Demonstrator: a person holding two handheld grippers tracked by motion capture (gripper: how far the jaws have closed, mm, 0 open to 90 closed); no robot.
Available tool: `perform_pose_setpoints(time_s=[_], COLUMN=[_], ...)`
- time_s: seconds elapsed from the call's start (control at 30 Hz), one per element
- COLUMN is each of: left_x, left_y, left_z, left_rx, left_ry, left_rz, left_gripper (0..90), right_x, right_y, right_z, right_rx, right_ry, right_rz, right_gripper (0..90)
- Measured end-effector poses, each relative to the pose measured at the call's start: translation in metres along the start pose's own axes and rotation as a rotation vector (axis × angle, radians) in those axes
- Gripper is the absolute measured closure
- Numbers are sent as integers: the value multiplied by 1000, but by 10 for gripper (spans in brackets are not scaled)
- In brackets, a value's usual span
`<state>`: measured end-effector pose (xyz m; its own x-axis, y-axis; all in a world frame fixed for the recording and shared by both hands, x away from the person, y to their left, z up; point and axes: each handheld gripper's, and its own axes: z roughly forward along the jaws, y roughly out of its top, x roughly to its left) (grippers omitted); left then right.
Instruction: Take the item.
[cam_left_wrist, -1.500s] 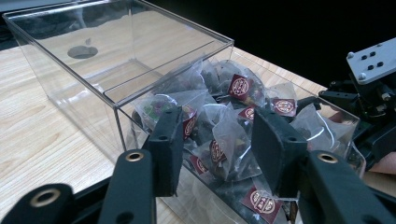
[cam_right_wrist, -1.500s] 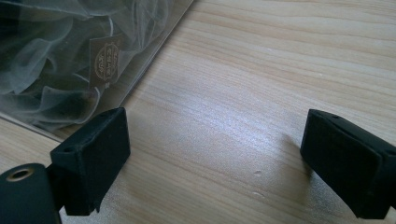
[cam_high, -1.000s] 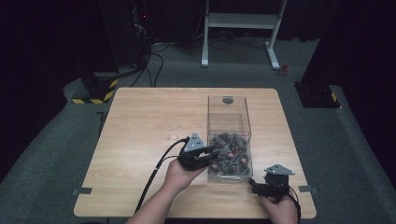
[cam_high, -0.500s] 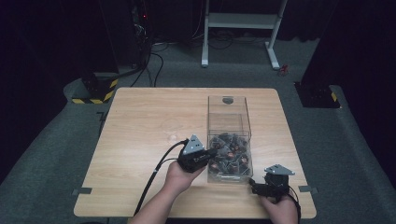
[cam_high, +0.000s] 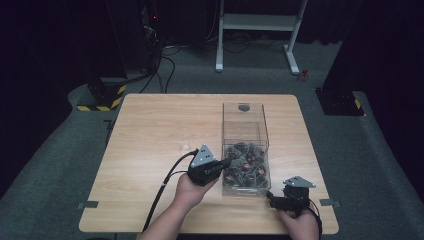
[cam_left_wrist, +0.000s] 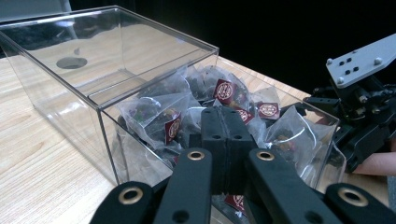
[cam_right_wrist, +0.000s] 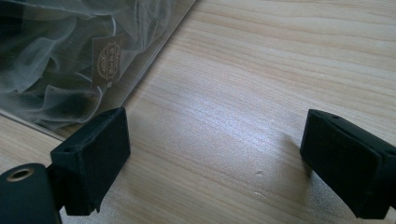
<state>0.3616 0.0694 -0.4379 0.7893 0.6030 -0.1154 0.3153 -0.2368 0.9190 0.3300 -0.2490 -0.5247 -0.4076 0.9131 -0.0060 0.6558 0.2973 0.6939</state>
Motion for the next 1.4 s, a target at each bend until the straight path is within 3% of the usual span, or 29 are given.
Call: perform_pose_setpoints(time_s=[0.6,1.4], left_x=[3,17], left_y=[3,-7], left_z=[-15,-40], left_rx=[-42,-66], left_ry=[18,53], left_rz=[10,-7], left_gripper=[898,898], right_x=[0,0], right_y=[0,0], right_z=[0,0], right_rx=[0,-1], right_ry=[0,0], right_rz=[0,-1], right_gripper=[81,81])
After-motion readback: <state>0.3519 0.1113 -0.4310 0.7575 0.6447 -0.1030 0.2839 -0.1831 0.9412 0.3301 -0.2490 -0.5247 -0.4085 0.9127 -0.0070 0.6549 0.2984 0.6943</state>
